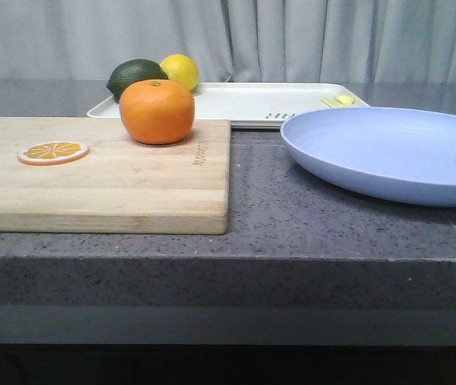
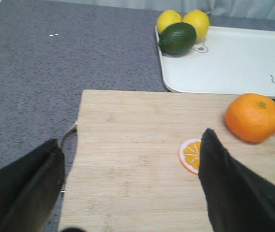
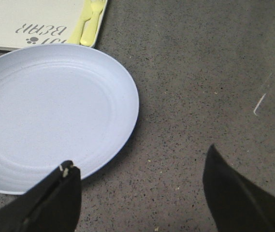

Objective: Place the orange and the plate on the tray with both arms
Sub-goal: 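Lower the left gripper over the orange and close on it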

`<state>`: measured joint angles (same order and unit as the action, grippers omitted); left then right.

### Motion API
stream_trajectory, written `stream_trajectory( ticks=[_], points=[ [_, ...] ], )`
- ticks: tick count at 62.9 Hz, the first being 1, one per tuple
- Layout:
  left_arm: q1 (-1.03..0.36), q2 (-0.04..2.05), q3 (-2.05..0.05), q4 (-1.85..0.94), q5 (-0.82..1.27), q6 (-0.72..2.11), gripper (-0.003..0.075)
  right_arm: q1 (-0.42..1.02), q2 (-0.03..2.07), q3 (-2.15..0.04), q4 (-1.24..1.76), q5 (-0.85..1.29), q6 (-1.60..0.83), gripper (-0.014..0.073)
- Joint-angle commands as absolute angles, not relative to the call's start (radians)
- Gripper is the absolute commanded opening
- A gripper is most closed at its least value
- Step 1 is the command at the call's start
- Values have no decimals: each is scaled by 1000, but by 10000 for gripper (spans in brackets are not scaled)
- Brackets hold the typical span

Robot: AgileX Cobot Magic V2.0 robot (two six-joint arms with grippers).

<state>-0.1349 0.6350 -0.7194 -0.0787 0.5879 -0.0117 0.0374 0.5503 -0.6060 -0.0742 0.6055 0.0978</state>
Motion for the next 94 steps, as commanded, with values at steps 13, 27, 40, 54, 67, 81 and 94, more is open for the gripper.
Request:
stream_trajectory(
  ticks=[13,27,40,54,67,81,94],
  points=[
    [-398,834,-845,-47,516,0,582,36,559,-641,-89,556,84,545],
    [-520,1062,-979,-42,499,0,644,36,559,-641,-89,558,84,545],
    [-543,1291,-1133,-25,499,0,643,36,559,-641,-89,558,84,545],
    [-551,1495,-1293,-23,509,0,642,36,559,-641,-89,558,84,545],
    [-551,1637,-1397,-19,525,0,642,36,559,-641,-89,558,84,542],
    [-551,1711,-1444,-19,558,0,642,36,559,-641,-89,558,84,542],
    [-551,1715,-1444,-19,592,0,638,36,559,-641,-89,558,84,542]
  ],
)
